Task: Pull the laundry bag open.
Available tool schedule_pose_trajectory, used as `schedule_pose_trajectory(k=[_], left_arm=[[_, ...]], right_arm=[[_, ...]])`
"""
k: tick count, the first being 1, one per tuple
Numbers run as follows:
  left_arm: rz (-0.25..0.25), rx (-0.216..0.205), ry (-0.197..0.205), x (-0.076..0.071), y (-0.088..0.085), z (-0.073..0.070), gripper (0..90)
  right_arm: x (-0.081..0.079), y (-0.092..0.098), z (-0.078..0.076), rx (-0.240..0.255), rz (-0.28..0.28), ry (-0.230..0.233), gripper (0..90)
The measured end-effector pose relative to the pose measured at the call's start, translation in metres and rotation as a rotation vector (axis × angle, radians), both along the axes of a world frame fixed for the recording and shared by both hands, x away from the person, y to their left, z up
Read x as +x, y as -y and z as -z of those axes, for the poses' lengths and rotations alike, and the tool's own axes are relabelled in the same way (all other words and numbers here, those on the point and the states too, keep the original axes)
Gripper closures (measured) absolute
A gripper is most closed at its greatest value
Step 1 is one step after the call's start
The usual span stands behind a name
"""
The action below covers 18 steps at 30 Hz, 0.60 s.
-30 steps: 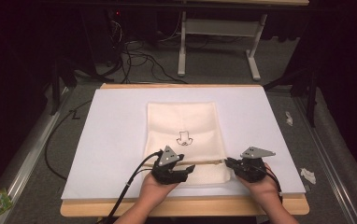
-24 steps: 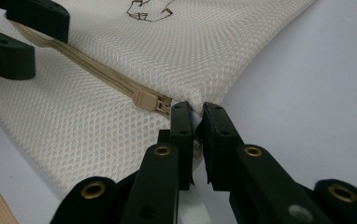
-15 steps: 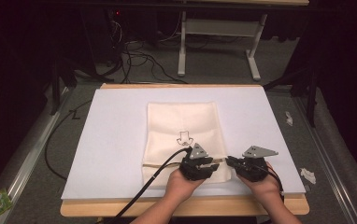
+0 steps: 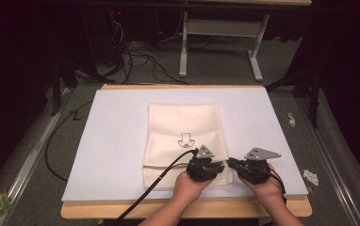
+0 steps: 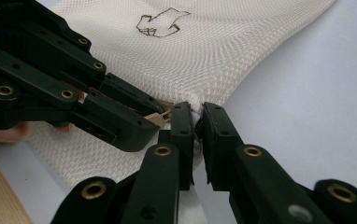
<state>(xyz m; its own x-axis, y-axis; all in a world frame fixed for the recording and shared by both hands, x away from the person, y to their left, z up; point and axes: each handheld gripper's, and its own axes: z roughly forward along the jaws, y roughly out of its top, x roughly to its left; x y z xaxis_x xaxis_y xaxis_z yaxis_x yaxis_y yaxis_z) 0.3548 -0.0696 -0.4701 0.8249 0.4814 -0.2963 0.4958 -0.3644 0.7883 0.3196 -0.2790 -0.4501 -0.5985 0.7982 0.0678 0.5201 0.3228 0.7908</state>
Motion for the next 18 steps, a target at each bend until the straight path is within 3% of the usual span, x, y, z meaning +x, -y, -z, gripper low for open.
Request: schedule_pose_trajectory(k=[3,5,12,18], left_arm=[[-0.018,0.004,0.011,0.0009,-0.0031,0.0005,86.3],[-0.014,-0.009,0.0,0.0017,-0.0048,0.0011,86.4],[-0.019,0.003,0.019,-0.0002,-0.0066,0.001,86.9],[-0.015,-0.003,-0.003,0.0006,-0.0084,0.0019,87.0]], right_arm=[[0.0005,0.0005,0.0009,-0.003,0.001,-0.001,84.7],[0.0003,0.0001,0.0011,-0.006,0.001,0.001,84.7],[-0.0003,-0.0015,0.002,-0.008,-0.008,0.002,84.7],[-0.001,-0.0019,0.0026,-0.019,-0.017,0.004,84.6]])
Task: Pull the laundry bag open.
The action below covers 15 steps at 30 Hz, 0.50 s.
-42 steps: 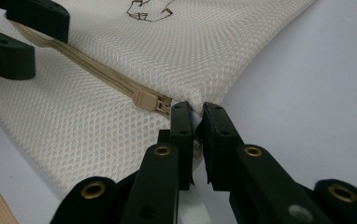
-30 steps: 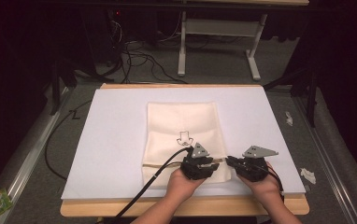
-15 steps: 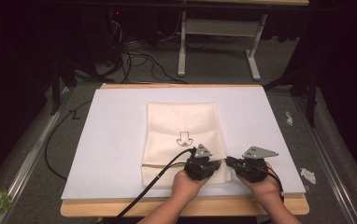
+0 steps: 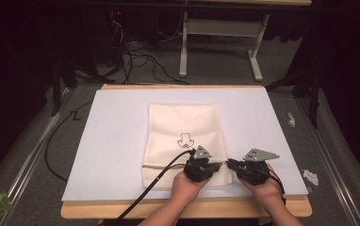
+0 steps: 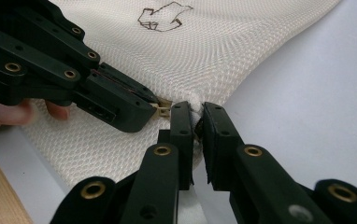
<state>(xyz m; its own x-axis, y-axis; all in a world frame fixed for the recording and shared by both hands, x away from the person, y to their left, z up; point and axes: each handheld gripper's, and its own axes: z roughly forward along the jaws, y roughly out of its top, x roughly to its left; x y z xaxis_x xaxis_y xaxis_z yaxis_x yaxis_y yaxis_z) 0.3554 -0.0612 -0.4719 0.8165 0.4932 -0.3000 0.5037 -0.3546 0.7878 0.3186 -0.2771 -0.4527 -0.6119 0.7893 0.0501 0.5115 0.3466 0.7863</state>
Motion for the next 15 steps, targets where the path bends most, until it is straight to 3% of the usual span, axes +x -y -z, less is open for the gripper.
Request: schedule_pose_trajectory(k=[5,15], left_arm=[[-0.007,-0.008,-0.024,0.0008,-0.0018,-0.0012,87.1],[-0.004,-0.004,-0.015,-0.0003,-0.0056,-0.0039,87.2]], right_arm=[[-0.0007,-0.0012,-0.0012,-0.005,-0.004,0.01,84.7],[-0.0026,-0.0039,-0.0032,-0.017,0.002,0.019,85.2]])
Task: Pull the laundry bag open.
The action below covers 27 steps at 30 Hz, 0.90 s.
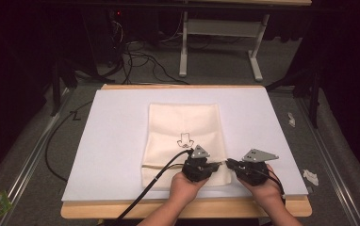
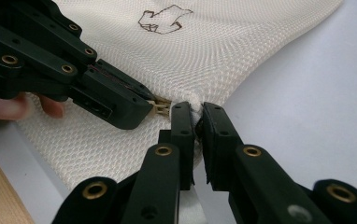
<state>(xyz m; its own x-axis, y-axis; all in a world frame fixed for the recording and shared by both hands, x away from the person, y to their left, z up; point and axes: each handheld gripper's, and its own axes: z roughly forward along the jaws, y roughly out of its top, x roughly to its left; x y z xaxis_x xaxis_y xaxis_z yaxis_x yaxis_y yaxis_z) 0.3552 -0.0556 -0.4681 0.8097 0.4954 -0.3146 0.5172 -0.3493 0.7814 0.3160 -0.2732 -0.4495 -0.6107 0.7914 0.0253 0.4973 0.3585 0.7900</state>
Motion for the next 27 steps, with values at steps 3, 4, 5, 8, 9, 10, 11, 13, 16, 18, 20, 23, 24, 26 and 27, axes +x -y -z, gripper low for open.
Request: schedule_pose_trajectory(k=[3,4,5,8,9,10,11,13,16,18,20,23,24,26,27], left_arm=[[0.002,0.0,-0.005,0.0,-0.002,-0.001,87.3],[0.001,-0.001,-0.004,0.0,-0.002,-0.001,87.3],[0.001,-0.002,-0.005,-0.001,-0.002,-0.001,87.3],[0.004,-0.004,-0.009,-0.001,-0.004,-0.001,87.3],[0.004,-0.005,-0.009,-0.001,-0.004,-0.001,87.3],[0.003,-0.01,-0.013,-0.001,-0.005,-0.001,87.3],[0.004,-0.008,-0.008,-0.001,-0.006,-0.001,87.4],[0.002,-0.005,-0.005,-0.002,-0.007,-0.001,87.4],[-0.006,-0.011,-0.017,-0.002,-0.007,-0.001,87.4],[-0.009,-0.011,-0.019,-0.002,-0.007,-0.001,87.5],[-0.015,-0.018,-0.024,-0.001,-0.008,-0.001,87.5],[-0.014,-0.038,-0.039,0.0,-0.01,-0.002,87.5],[-0.031,-0.018,-0.035,0.0,-0.01,-0.002,87.6],[-0.057,-0.03,-0.065,0.003,-0.017,0.001,87.6],[-0.069,-0.043,-0.088,0.004,-0.022,0.003,87.6]], right_arm=[[-0.001,-0.001,-0.001,-0.005,-0.005,0.005,85.3],[-0.001,-0.002,-0.001,-0.005,-0.007,0.006,85.4],[-0.001,-0.002,-0.001,-0.006,-0.007,0.007,85.3],[-0.001,-0.002,-0.001,-0.005,-0.008,0.008,85.4],[-0.002,-0.003,-0.001,-0.008,-0.01,0.01,85.4],[-0.002,-0.003,-0.001,-0.007,-0.013,0.01,85.5],[-0.002,-0.003,-0.001,-0.006,-0.015,0.01,85.5],[-0.002,-0.004,-0.001,-0.003,-0.018,0.006,85.6],[0.0,-0.003,-0.001,0.015,-0.018,-0.006,85.8],[-0.001,-0.003,-0.002,0.011,-0.016,-0.007,85.9],[-0.001,-0.003,-0.002,0.018,-0.016,-0.004,86.1],[-0.002,-0.003,-0.004,0.039,-0.014,0.0,86.3],[-0.002,-0.003,-0.005,0.038,-0.014,0.001,86.5],[-0.002,-0.002,-0.006,0.016,0.013,0.022,86.7],[-0.001,0.003,-0.007,0.024,0.03,0.021,86.7]])
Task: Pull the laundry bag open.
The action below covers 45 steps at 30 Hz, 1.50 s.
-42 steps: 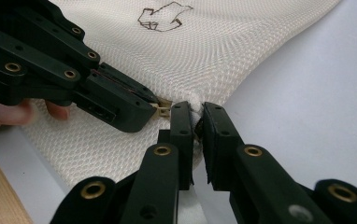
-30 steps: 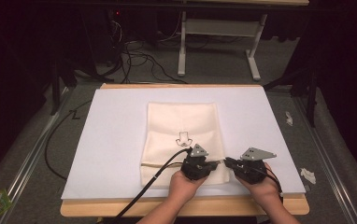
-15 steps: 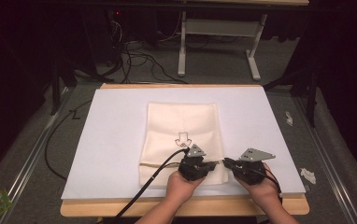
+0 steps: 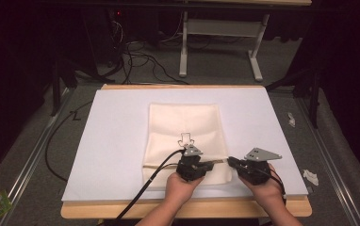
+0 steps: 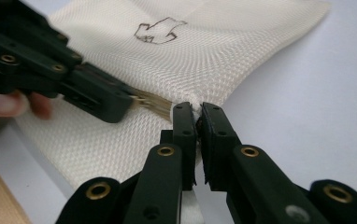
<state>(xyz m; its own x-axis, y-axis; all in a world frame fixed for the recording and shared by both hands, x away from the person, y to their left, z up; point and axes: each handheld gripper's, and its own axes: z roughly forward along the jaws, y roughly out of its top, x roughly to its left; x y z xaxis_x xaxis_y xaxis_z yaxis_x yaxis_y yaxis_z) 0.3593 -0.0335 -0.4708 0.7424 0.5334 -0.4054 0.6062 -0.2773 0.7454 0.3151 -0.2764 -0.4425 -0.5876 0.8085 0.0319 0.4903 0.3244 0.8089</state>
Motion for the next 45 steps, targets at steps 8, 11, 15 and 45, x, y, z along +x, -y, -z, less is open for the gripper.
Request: schedule_pose_trajectory(k=[8,11,15,45], left_arm=[[0.005,0.039,0.021,-0.003,-0.018,-0.002,87.5],[-0.011,0.067,0.027,-0.003,-0.026,-0.005,87.5],[-0.085,0.074,-0.019,0.005,-0.054,0.0,87.7],[-0.289,0.163,0.241,-0.003,-0.204,-0.013,48.4]], right_arm=[[-0.001,0.005,0.001,0.002,-0.003,0.0,86.4],[-0.001,-0.002,0.0,-0.006,-0.015,0.001,86.5],[-0.001,0.002,-0.002,-0.019,0.016,0.015,86.8],[0.004,0.065,0.006,0.102,0.153,0.032,44.8]])
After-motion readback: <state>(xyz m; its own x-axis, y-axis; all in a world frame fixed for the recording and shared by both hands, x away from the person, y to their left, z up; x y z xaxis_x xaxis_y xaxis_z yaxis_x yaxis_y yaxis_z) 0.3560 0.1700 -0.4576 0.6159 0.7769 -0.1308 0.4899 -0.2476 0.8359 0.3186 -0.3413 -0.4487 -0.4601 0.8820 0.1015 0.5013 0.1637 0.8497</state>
